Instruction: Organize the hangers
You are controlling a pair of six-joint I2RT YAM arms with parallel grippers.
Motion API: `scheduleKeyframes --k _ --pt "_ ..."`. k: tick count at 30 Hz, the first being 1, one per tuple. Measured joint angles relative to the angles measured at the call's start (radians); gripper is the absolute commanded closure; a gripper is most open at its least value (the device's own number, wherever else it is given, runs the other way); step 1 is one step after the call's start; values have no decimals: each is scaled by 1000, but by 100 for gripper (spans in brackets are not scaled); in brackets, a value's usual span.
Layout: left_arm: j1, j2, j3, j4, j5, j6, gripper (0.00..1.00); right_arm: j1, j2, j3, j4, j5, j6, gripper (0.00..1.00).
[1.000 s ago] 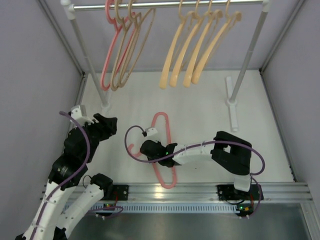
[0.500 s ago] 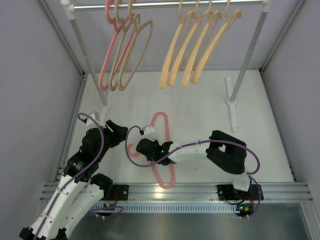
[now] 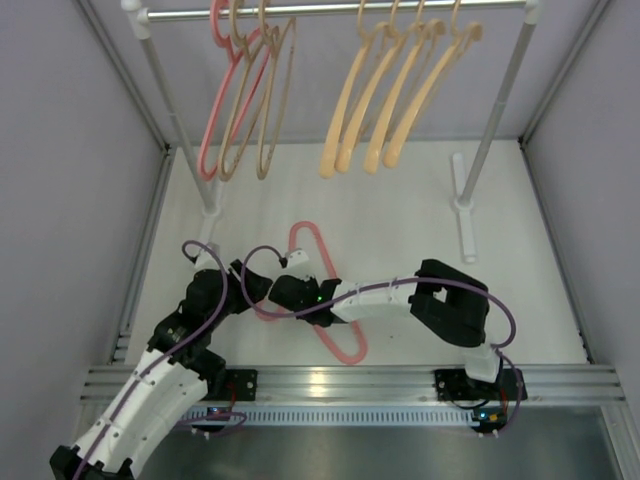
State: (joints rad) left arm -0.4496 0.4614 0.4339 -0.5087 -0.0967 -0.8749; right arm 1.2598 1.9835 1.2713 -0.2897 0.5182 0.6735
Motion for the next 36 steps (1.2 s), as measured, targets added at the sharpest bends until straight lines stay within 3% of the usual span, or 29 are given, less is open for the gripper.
scheduleKeyframes --k 16,26,30,36 --pt "-10 -101 -110 93 157 -16 39 -90 -24 66 -60 -75 35 100" --pt "-47 -80 -156 170 168 -18 37 -126 -70 123 -64 -134 69 100" --pt "-131 11 -168 229 123 -21 37 -139 -73 136 -66 -146 76 100" --pt "-399 149 -168 328 -50 -43 37 -146 -74 137 -69 -157 86 100"
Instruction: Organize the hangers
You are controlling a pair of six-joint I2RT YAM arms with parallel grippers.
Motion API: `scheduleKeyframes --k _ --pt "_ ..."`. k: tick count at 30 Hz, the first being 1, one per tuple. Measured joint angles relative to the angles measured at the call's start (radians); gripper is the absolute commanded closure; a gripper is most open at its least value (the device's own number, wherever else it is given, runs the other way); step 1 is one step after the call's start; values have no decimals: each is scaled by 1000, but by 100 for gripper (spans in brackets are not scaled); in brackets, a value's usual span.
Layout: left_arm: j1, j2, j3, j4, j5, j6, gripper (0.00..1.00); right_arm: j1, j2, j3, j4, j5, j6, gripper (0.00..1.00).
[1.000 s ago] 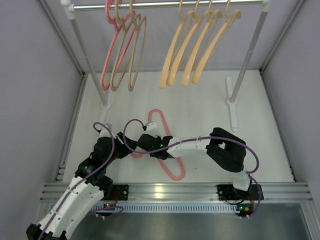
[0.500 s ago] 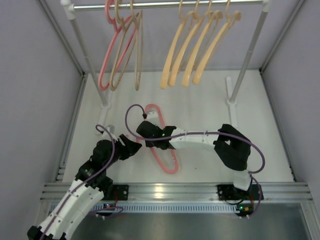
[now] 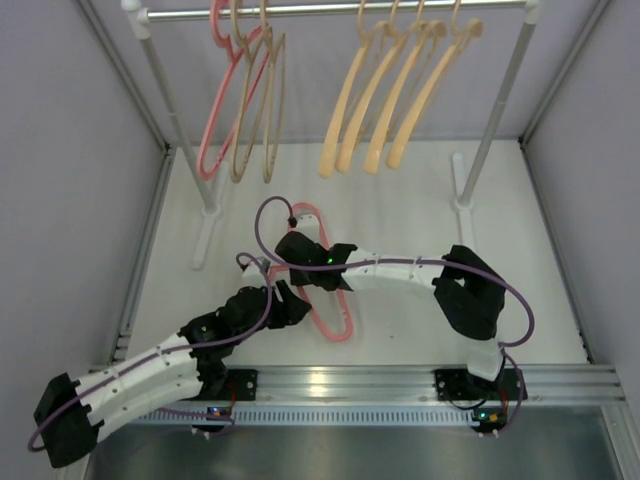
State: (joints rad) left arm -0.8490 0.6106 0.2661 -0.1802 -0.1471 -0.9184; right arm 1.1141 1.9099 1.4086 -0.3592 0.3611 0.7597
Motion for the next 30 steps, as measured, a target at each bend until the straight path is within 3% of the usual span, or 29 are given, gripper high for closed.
scheduleKeyframes --k 5,20,23,27,28,30 --pt "-90 87 0 78 -119 -24 37 0 -2 0 -2 -7 4 100" --pt "-138 239 -42 371 -271 -34 41 -11 -94 -37 14 -26 25 100" --pt "-151 245 -51 399 -290 -33 46 -11 -97 -51 16 -34 30 100" --pt "-162 245 -51 422 -310 -30 63 -11 -108 -70 22 -50 36 100" --pt "-166 245 -51 426 -316 -30 73 -11 -112 -74 24 -54 37 100" --pt "-168 245 -51 424 -332 -36 83 -11 -117 -80 29 -57 38 100"
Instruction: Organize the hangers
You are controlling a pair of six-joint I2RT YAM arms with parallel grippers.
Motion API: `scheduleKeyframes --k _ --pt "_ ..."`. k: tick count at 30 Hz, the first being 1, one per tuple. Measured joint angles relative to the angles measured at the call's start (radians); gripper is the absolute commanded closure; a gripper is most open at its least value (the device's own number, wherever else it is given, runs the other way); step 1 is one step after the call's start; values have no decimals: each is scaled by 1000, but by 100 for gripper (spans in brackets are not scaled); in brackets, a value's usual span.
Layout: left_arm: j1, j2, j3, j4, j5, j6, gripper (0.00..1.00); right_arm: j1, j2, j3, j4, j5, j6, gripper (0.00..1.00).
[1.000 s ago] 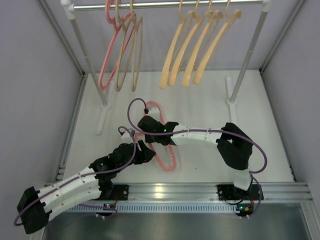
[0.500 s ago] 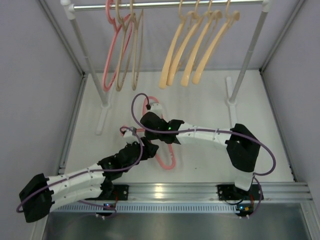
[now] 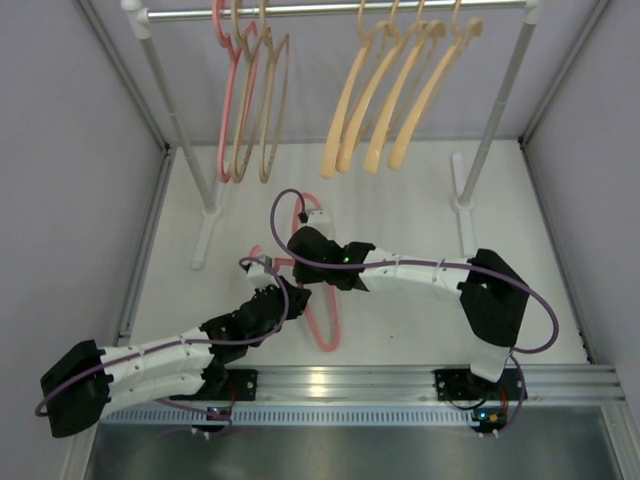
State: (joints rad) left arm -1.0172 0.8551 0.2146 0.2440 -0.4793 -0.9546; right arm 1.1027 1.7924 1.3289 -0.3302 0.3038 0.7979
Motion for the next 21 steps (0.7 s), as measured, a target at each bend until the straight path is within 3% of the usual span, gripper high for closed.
scheduleKeyframes --k 4,9,10,11,13,14,17,21 --pt "-1 0 0 -29 -33 -14 100 -3 -25 -19 8 1 10 100" --pt "-5 -24 0 -49 -36 -16 100 -4 -33 -31 22 -8 18 99" --pt "-6 -32 0 -60 -37 -16 100 -4 -36 -35 28 -10 18 96" --pt "-7 -46 0 -74 -37 -16 100 -4 -40 -42 35 -11 19 81" --pt "-11 -76 3 -105 -39 -15 100 1 -49 -51 48 -11 21 65" --pt "-12 -92 8 -124 -40 -15 100 2 -55 -58 52 -8 20 51" --pt "-13 -135 30 -180 -49 -14 100 3 -70 -80 54 9 19 34" --pt "-15 -176 80 -306 -57 -24 100 10 -85 -105 62 26 26 25"
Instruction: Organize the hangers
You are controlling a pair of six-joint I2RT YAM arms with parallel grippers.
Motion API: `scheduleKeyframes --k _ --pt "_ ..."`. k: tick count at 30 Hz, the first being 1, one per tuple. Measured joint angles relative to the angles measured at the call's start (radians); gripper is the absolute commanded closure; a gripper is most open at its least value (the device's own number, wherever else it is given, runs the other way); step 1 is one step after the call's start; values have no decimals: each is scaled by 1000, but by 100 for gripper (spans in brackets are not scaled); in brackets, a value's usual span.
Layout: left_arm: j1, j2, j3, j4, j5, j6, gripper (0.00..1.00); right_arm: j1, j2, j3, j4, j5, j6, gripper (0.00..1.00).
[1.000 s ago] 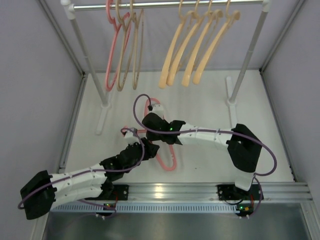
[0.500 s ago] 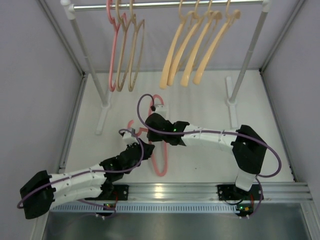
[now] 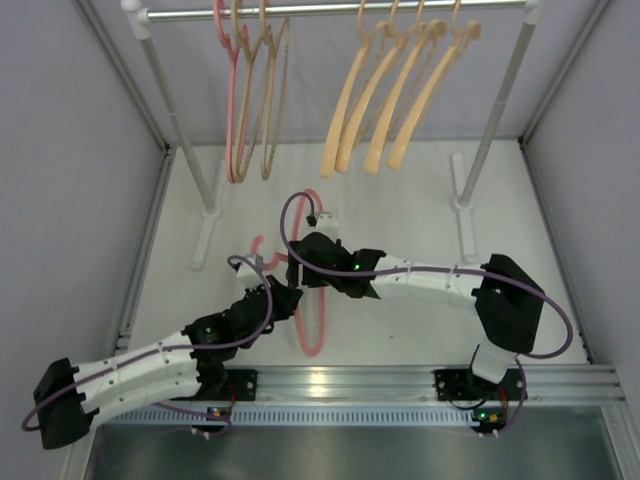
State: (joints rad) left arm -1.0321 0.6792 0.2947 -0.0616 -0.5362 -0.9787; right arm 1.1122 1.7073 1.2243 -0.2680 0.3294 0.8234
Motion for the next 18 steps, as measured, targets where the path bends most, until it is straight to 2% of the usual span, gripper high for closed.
scheduleKeyframes --k 9,14,18 --pt "-13 -24 151 -264 -24 -87 100 24 -86 -34 29 25 10 21" --pt "-6 23 237 -422 -133 -124 100 31 -179 -73 29 76 8 20" --pt "-4 73 255 -478 -172 -134 100 31 -223 -96 19 105 7 20"
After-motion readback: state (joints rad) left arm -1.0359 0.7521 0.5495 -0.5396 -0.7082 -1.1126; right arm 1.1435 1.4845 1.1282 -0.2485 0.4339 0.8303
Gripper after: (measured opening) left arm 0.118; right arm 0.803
